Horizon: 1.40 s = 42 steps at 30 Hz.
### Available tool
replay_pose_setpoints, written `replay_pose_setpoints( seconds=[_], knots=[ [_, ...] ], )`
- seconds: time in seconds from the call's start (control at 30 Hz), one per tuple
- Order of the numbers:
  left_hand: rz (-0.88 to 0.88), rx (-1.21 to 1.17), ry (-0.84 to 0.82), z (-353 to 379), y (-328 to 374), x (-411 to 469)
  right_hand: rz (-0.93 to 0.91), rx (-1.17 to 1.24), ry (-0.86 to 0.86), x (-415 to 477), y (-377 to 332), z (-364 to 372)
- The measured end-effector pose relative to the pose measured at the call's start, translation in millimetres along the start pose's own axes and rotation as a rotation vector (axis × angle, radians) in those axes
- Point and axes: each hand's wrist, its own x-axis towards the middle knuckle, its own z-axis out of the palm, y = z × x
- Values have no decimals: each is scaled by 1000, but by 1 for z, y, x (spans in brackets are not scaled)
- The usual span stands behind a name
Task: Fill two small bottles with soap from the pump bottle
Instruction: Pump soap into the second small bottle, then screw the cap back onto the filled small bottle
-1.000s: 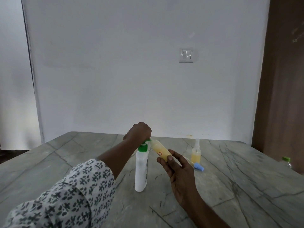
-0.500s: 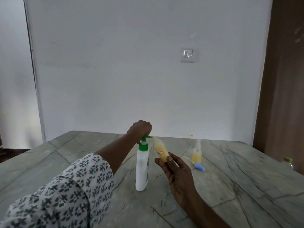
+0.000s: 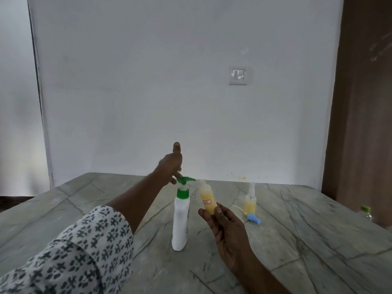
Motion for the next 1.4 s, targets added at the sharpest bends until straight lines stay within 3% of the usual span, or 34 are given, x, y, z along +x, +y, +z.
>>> replay_pose_setpoints(
  seconds=[0.13, 0.23, 0.4, 0.53, 0.77, 0.9, 1.07, 1.4],
  knots=[
    [386, 64, 484, -6, -1, -20, -21, 24, -14, -2, -4, 0],
    [649, -18, 404, 9, -13, -81, -39, 52, -20, -3, -9, -1],
    [350, 21, 59, 66, -67, -135, -37, -157, -33, -17, -12, -10],
    [263, -175, 5, 86, -77, -133, -19, -301, -8, -30, -13, -17],
    [311, -168, 28, 96, -79, -125, 25, -396, -21, -37, -16, -28],
    [344, -111, 75, 99, -88, -119, -50, -839, 3, -29, -38, -38],
    [303, -44, 64, 109, -96, -118, -471, -1660, 379, 32, -85, -88],
    [286, 70, 61, 118, -106, -110, -406, -1926, 376, 101, -79, -127]
  ],
)
